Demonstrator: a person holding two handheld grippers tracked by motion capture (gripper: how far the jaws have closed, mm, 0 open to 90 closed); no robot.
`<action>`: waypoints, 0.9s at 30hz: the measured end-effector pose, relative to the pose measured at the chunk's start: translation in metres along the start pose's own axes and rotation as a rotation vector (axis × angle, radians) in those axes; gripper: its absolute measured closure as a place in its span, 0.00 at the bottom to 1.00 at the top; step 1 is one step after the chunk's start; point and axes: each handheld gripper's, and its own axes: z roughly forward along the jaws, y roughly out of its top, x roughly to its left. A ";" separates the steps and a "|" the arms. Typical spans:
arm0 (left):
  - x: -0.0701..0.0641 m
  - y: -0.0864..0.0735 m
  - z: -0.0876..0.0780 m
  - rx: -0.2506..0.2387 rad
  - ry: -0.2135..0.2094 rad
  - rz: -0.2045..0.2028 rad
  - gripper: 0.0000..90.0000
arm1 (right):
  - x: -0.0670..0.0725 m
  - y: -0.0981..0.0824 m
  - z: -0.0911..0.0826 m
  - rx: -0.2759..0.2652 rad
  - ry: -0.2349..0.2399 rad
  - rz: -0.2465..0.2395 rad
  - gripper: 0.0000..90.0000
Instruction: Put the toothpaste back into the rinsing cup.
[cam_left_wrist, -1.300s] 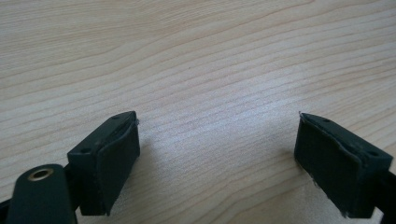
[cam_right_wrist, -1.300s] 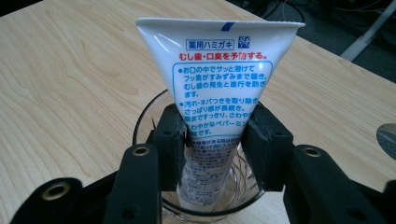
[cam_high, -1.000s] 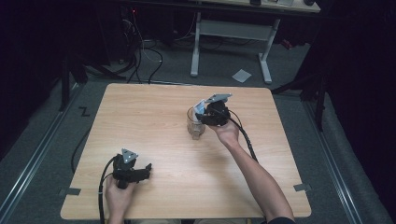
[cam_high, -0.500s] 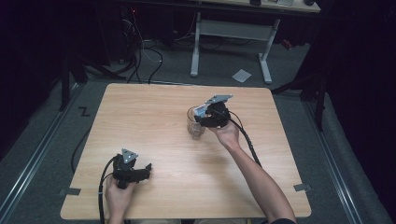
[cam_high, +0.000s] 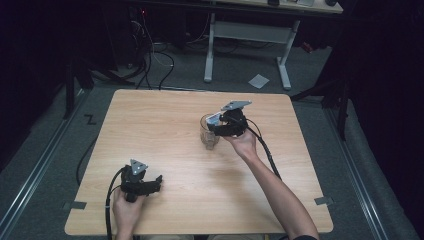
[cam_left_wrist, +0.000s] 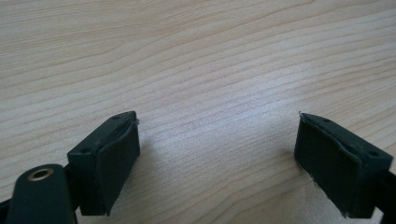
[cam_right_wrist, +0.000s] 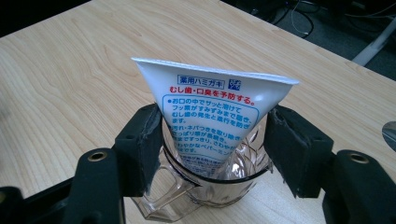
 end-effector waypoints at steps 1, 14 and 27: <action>0.000 0.000 0.000 0.001 0.000 0.001 0.16 | 0.000 0.000 0.000 0.000 0.000 0.000 0.41; 0.000 0.000 0.000 0.001 0.000 0.001 0.16 | -0.007 -0.006 -0.013 -0.055 0.021 0.076 0.41; 0.000 0.000 0.000 0.001 0.000 0.001 0.16 | -0.014 -0.007 -0.028 -0.071 0.010 0.080 0.41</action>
